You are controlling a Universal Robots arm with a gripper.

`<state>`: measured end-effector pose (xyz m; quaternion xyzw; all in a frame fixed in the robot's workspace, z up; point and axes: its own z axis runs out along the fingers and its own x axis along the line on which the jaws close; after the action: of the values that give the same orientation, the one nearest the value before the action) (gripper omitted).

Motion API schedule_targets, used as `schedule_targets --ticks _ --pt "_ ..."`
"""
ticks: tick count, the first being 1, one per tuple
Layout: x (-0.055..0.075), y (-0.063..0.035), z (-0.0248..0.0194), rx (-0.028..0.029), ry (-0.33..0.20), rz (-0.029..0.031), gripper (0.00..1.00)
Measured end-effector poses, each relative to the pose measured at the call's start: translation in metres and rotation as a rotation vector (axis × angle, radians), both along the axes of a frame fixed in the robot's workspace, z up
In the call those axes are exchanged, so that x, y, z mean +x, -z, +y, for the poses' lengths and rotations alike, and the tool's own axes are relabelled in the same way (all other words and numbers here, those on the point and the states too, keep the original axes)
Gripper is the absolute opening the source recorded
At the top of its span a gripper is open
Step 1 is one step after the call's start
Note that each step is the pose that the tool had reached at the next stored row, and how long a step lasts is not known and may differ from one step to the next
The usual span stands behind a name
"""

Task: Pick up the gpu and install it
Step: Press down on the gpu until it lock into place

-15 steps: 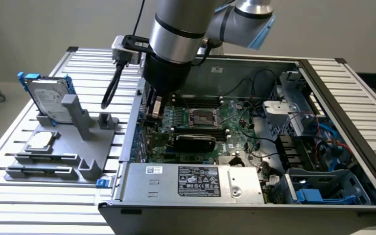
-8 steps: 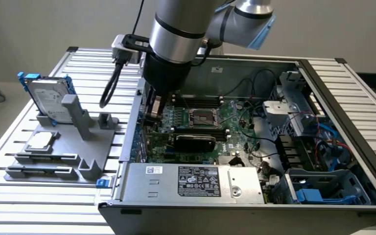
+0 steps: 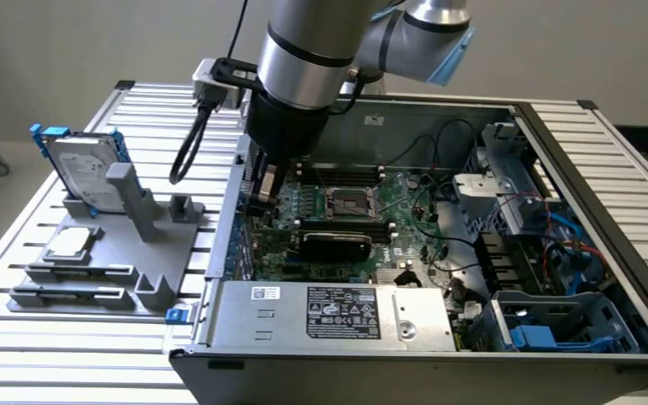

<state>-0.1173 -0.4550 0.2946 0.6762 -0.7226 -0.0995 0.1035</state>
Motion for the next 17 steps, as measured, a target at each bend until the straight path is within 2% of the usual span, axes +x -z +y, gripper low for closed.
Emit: schedule_targets --ticks 7,17 --pt "-0.0001 -0.0001 -0.0001 -0.0032 0.001 0.0068 0.11" --pt "0.0 0.0006 -0.0001 -0.0105 0.001 0.0077 0.11"
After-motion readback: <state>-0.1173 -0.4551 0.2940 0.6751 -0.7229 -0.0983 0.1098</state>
